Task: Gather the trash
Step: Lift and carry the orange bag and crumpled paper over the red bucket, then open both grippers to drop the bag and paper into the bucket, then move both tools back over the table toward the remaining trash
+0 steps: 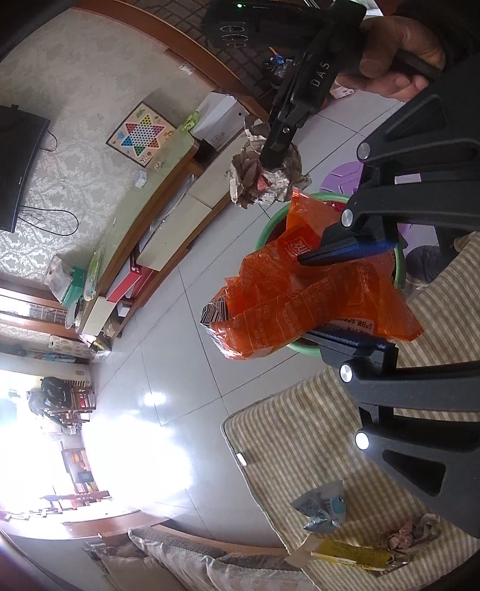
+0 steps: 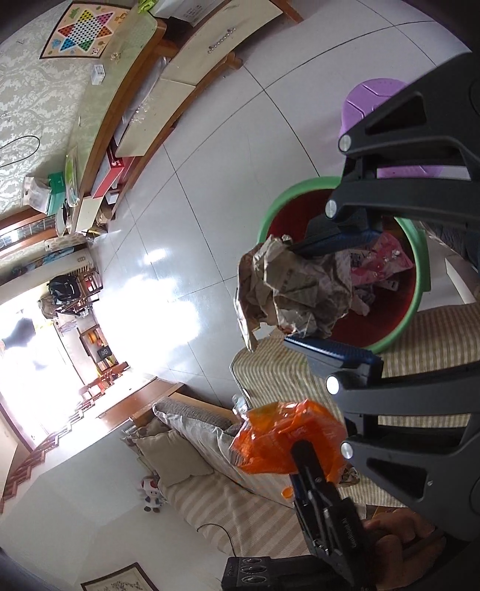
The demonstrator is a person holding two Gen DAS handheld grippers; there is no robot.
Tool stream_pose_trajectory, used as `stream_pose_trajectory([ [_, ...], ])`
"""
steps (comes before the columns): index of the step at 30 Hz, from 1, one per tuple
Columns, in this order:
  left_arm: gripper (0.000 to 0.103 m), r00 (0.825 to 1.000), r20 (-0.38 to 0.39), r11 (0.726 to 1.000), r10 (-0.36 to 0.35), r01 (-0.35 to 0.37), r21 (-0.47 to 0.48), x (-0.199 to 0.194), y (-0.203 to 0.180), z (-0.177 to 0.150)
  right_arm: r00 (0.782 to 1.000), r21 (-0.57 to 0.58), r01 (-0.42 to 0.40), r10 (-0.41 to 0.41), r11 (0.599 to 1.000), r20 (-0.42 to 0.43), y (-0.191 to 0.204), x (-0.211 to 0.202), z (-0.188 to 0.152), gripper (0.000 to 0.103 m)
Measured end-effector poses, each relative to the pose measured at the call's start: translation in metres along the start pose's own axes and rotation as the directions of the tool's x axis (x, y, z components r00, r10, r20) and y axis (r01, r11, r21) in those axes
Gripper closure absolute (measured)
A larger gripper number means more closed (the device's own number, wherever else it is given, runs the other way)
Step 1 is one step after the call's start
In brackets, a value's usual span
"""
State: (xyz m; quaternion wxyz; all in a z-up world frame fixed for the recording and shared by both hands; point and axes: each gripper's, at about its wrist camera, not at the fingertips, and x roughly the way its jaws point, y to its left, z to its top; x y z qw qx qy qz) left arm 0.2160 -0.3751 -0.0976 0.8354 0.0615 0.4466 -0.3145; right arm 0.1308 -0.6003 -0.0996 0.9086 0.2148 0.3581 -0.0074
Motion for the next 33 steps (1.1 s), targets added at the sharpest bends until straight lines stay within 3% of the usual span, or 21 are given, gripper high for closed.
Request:
stream_pose_trajectory([
  [23,0.068,0.999,-0.048,1.0,-0.004,0.005,0.022,0.025,-0.013,0.005,1.0,0.014,0.003,-0.003,1.0,-0.016,-0.007,0.023,0.006,0.059],
  [24,0.063,0.999,-0.045,1.0,-0.003,0.004,0.022,0.024,-0.013,0.006,1.0,0.015,0.003,-0.003,1.0,-0.02,-0.007,0.024,0.006,0.058],
  [26,0.02,0.999,-0.035,1.0,0.002,-0.002,0.018,0.024,-0.013,0.006,1.0,0.015,0.013,-0.013,1.0,-0.029,-0.006,0.025,0.007,0.049],
  [27,0.011,0.999,-0.027,1.0,0.02,-0.019,0.018,0.023,-0.012,0.007,0.999,0.014,0.02,-0.02,1.0,-0.032,-0.005,0.026,0.007,0.042],
  [29,0.008,0.999,-0.008,0.998,0.051,-0.051,0.024,0.018,-0.011,0.007,0.999,0.017,0.037,-0.037,0.999,-0.022,-0.004,0.024,0.007,0.017],
  [33,0.008,0.998,0.009,0.998,0.068,-0.068,0.005,0.007,-0.002,0.007,0.999,0.013,0.038,-0.038,0.999,-0.017,-0.001,0.021,0.007,0.009],
])
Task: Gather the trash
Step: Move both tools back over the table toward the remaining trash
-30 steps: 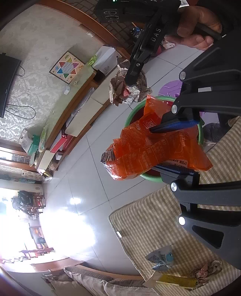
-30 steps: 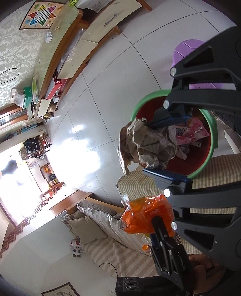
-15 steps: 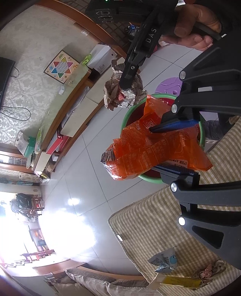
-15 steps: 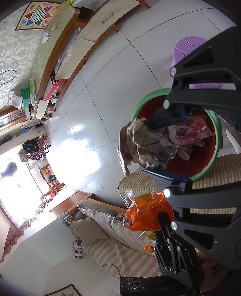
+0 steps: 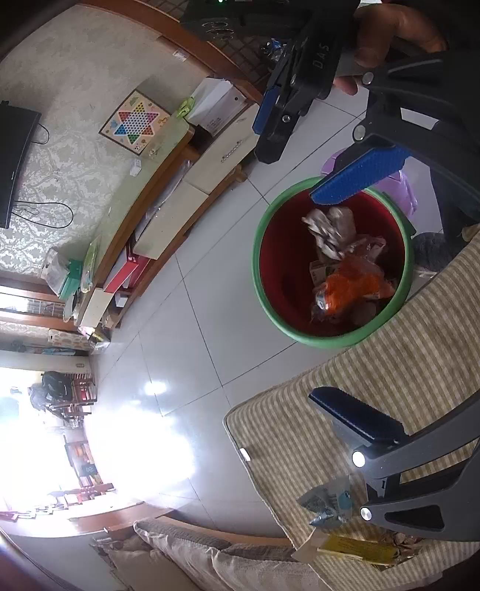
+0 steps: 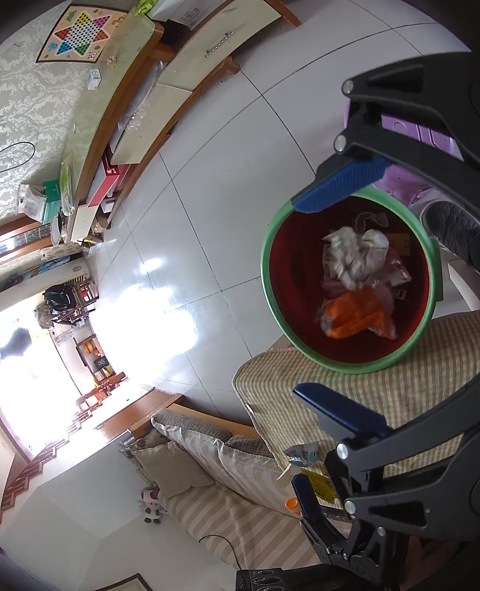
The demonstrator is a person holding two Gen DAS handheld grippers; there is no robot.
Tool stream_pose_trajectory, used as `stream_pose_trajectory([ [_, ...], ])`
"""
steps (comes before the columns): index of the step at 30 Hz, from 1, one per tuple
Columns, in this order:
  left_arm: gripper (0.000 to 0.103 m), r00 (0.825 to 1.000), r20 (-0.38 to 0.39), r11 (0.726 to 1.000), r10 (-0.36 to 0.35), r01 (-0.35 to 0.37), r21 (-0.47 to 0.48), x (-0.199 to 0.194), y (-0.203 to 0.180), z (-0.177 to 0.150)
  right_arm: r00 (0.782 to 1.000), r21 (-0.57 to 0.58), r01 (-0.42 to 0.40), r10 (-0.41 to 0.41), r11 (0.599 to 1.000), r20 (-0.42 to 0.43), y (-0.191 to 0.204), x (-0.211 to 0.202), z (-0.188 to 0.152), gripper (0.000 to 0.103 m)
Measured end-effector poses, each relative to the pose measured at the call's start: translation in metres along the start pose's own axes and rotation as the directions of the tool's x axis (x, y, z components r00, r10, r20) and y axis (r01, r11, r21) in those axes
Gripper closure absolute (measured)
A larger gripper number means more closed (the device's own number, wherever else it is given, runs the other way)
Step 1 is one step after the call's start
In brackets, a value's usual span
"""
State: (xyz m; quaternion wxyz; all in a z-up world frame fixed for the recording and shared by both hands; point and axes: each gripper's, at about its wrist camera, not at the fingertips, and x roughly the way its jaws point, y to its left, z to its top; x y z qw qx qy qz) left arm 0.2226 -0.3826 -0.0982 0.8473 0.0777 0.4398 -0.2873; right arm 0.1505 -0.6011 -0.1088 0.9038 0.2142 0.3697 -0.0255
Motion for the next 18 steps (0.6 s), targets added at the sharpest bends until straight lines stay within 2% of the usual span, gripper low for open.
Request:
stream_pose_trajectory([
  [3,0.008,1.0,0.025,1.0,0.015,-0.014,-0.018,-0.015,0.012,-0.004,1.0,-0.007,0.002,-0.002,1.0,0.006,0.007,-0.005,-0.001,0.005],
  [9,0.008,0.997,0.06,0.998,0.04,-0.037,-0.054,-0.048,0.042,-0.022,1.0,-0.035,0.001,-0.001,0.999,-0.006,0.032,-0.015,-0.006,0.005],
  [18,0.008,0.995,0.057,0.986,0.077,-0.068,-0.154,-0.091,0.101,-0.073,0.998,-0.136,-0.039,0.033,0.99,-0.043,0.104,-0.03,-0.03,0.005],
])
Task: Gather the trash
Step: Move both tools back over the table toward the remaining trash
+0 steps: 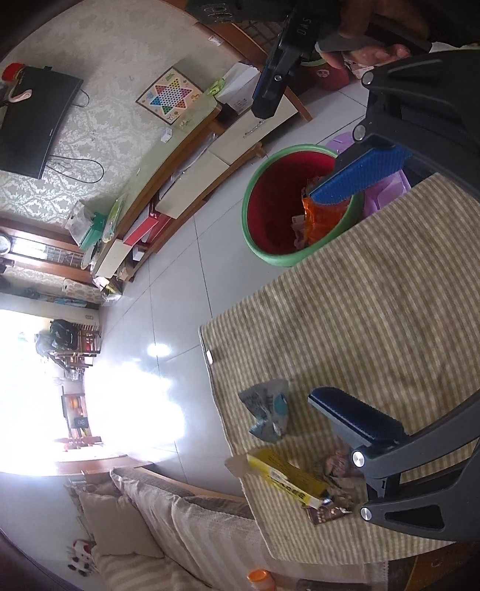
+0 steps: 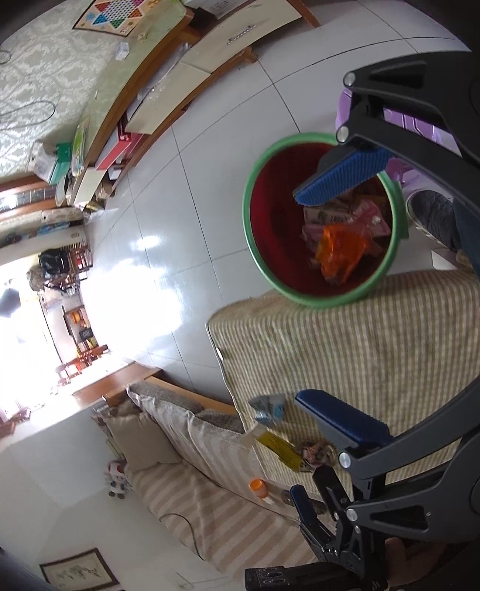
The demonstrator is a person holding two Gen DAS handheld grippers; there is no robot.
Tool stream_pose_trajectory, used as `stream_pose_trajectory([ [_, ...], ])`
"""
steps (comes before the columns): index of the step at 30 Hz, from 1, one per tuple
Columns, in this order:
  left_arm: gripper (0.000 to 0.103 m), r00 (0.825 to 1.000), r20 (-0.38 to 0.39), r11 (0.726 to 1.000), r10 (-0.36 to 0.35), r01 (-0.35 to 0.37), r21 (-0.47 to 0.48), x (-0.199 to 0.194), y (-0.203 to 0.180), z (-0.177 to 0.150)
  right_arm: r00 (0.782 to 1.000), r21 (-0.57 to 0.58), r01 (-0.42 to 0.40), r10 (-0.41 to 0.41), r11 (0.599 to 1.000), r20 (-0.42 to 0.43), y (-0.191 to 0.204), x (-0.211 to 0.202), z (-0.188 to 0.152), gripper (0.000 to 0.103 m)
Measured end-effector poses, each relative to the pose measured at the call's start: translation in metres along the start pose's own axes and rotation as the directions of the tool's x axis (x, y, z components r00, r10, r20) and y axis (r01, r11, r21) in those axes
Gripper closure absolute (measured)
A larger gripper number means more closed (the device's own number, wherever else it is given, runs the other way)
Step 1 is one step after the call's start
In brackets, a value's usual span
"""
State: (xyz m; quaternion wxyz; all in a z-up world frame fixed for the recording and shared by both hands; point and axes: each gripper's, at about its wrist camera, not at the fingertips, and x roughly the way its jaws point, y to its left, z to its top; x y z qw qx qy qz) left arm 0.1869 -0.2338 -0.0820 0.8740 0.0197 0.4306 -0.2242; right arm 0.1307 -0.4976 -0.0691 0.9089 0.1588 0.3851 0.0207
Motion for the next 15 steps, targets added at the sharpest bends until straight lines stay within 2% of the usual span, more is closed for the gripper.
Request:
stream_pose_trajectory([
  [8,0.008,0.998,0.063,0.997,0.018,-0.013,-0.076,-0.048,0.048,-0.02,1.0,-0.097,-0.028,0.028,0.995,0.005,0.074,-0.017,-0.005,0.005],
  [15,0.008,0.995,0.087,0.988,0.051,-0.038,-0.147,-0.08,0.09,-0.044,0.998,-0.149,-0.052,0.049,0.987,-0.026,0.124,-0.01,-0.018,0.005],
])
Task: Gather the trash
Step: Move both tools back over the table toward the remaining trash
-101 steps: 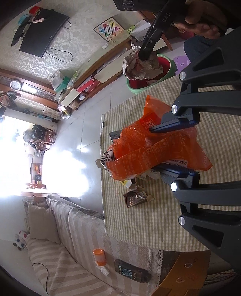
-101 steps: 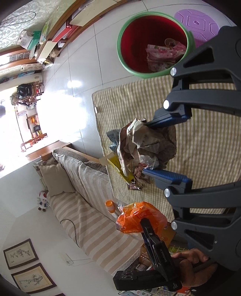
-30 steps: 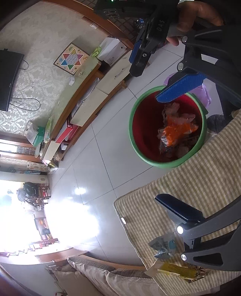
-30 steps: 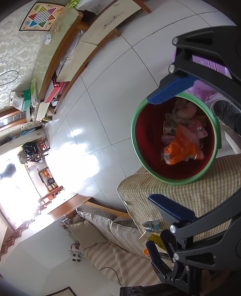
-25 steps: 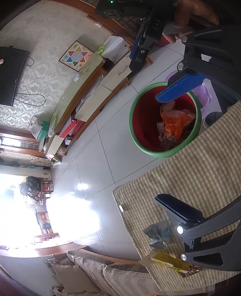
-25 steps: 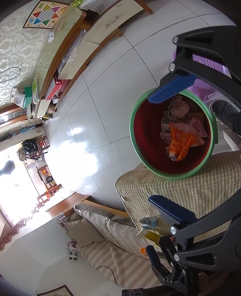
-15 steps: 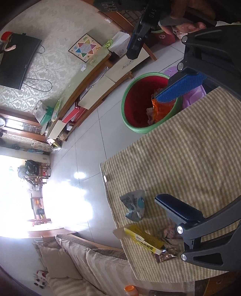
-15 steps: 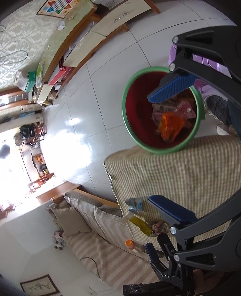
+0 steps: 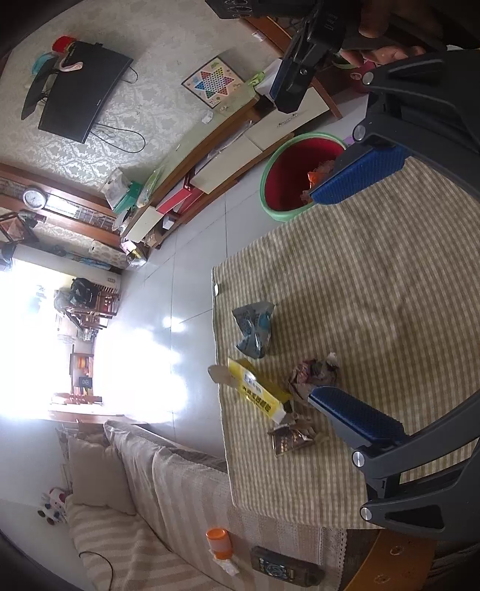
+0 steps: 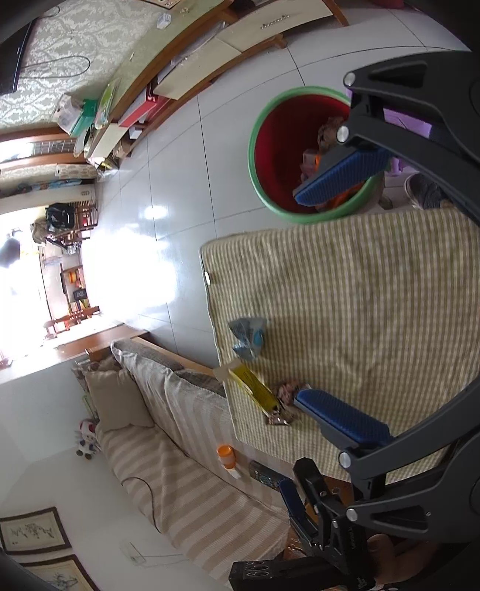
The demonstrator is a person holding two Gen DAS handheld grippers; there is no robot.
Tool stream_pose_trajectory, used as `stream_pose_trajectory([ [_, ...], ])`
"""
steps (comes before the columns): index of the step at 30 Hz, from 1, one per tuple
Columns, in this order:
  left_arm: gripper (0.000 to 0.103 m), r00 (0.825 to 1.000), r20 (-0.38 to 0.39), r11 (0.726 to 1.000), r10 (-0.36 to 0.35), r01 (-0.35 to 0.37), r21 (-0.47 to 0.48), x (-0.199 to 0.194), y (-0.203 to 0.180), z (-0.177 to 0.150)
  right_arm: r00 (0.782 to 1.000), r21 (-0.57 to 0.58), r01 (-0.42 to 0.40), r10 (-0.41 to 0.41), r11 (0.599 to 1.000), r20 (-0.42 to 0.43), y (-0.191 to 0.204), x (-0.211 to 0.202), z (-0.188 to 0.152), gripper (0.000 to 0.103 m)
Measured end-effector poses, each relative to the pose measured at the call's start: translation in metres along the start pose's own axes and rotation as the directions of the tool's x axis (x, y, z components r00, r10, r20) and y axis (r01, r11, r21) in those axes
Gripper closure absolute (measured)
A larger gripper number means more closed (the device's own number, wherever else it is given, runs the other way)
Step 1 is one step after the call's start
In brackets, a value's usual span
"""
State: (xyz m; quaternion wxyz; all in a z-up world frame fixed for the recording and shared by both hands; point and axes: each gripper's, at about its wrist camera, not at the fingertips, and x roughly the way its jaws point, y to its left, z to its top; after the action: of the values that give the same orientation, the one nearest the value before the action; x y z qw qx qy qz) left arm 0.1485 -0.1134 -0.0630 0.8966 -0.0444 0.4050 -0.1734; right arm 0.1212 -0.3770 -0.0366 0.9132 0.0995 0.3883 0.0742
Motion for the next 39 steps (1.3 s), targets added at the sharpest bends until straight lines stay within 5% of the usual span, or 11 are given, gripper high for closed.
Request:
stream_pose_trajectory([
  [9,0.008,0.998,0.016,0.996,0.058,-0.057,-0.073,-0.03,0.052,-0.024,0.997,-0.1,-0.051,0.046,0.994,-0.054,0.067,0.025,-0.017,0.005],
  [20,0.008,0.99,0.012,0.974,0.139,-0.134,-0.185,-0.039,0.112,-0.04,0.994,-0.102,-0.076,0.067,0.992,-0.086,0.091,0.052,-0.021,0.005],
  [39,0.008,0.976,-0.099,0.962,0.194,-0.209,-0.176,0.044,0.146,-0.012,0.984,-0.087,-0.09,0.075,0.992,-0.162,0.079,0.131,-0.002,0.005],
])
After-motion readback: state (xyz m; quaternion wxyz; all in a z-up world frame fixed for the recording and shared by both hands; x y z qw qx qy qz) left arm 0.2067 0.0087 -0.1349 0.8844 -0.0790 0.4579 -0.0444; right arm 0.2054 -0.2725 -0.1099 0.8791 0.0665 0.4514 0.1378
